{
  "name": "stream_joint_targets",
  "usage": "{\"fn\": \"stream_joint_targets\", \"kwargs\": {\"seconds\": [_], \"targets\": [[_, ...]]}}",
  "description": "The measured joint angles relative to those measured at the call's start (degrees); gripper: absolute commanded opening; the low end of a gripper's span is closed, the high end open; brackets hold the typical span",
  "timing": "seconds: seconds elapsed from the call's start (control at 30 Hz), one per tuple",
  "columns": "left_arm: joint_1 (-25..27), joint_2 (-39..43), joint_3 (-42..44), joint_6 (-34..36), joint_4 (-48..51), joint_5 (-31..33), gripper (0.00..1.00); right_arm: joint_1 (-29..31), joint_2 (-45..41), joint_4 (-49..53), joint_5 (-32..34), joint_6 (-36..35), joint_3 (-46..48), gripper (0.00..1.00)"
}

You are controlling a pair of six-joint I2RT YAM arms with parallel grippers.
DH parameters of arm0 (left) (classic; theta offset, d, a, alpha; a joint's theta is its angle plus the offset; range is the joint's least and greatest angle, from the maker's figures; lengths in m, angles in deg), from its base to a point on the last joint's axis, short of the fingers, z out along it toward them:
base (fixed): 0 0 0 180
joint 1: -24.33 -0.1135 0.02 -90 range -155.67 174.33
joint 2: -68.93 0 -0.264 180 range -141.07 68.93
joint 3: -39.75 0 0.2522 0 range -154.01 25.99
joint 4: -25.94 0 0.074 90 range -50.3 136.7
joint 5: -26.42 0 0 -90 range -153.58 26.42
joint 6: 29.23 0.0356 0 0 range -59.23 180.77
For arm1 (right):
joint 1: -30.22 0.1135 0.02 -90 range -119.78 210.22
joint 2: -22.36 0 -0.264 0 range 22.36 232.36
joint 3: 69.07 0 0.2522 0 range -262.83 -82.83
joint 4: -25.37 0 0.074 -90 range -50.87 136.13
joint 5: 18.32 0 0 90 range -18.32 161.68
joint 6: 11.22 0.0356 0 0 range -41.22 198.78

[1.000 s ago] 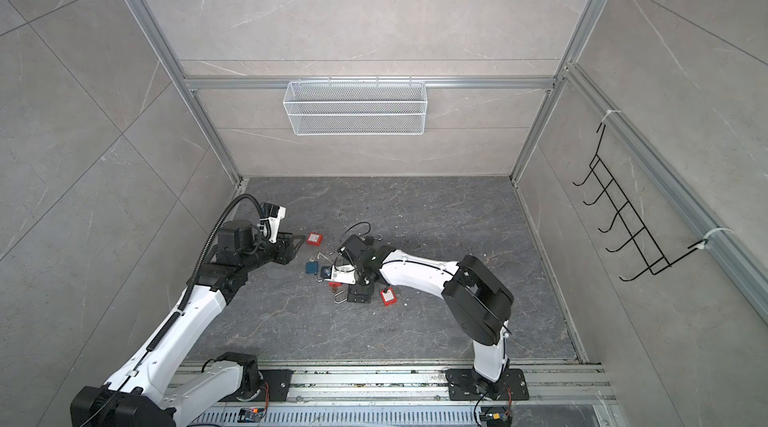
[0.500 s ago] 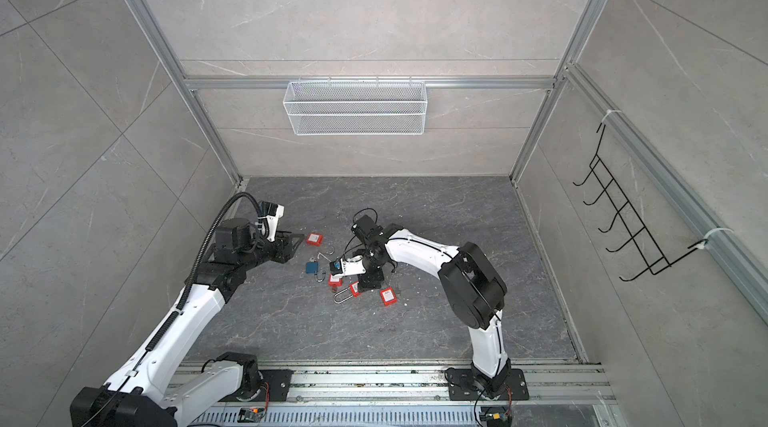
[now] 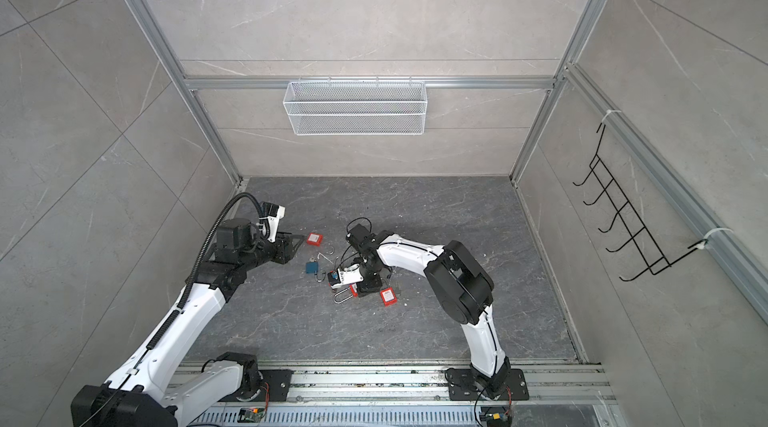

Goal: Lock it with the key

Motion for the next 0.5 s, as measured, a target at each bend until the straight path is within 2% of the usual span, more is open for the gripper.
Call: {"fn": "stream_joint_targets", "kwargs": {"seconds": [0.33,0.5], "targets": [[0.0,-0.28,0.0,-0.04,-0.02,-1.31,0.46,0.31,0.22,-1.97,1.31,-0.17,1.07,0.39],[0.0,-0.28,0.26,0.15,-0.24,-3.37,0.45,0.68,-0.76,-4.55,1.4,0.02,2.75,0.38]]}}
